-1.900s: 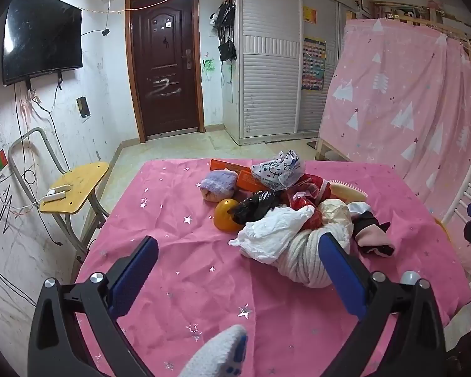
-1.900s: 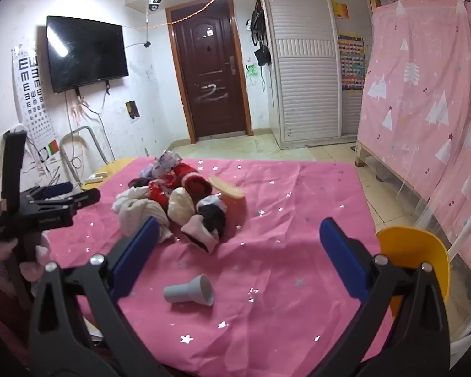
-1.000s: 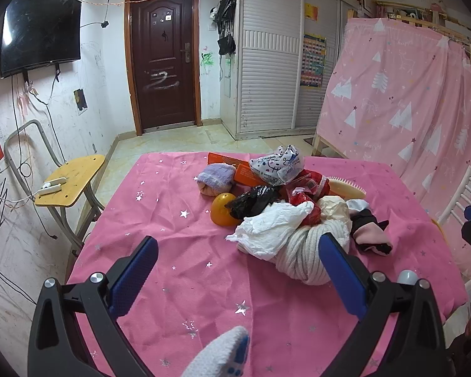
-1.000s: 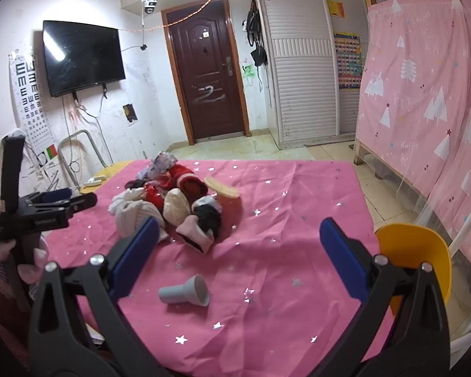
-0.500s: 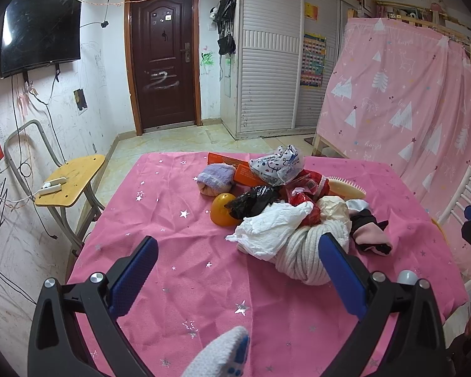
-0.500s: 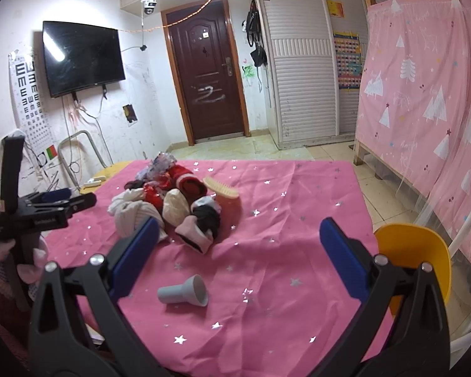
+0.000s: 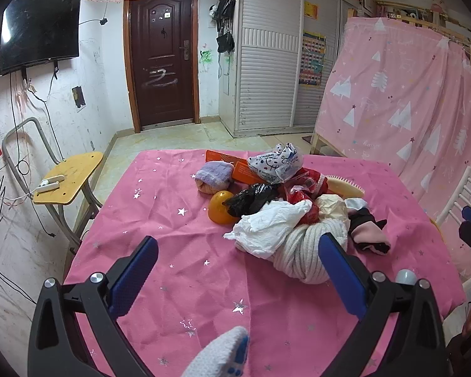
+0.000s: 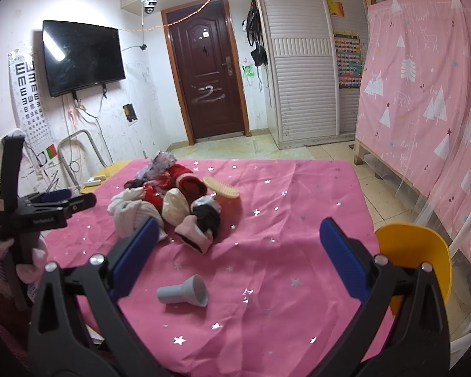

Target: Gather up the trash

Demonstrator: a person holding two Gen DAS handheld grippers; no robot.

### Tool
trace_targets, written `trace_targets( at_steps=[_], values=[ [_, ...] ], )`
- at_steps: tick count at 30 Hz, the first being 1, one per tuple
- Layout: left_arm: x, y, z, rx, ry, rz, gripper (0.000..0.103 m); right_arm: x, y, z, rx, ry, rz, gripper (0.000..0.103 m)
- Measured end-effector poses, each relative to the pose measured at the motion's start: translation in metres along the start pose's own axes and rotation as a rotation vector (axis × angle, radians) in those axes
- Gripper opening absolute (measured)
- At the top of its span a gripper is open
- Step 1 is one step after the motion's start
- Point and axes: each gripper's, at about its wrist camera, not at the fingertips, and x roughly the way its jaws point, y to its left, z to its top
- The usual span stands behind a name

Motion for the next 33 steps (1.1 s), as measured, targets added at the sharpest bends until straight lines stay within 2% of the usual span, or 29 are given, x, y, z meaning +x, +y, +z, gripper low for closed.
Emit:
trace_targets(
  at_steps=[33],
  values=[
    [0.0017, 0.0005, -0.0006, -0.004, 0.016, 0.008, 0.094, 0.0036, 0.0000, -0.0039, -0.003, 0.003, 0.006, 0.098]
  ],
)
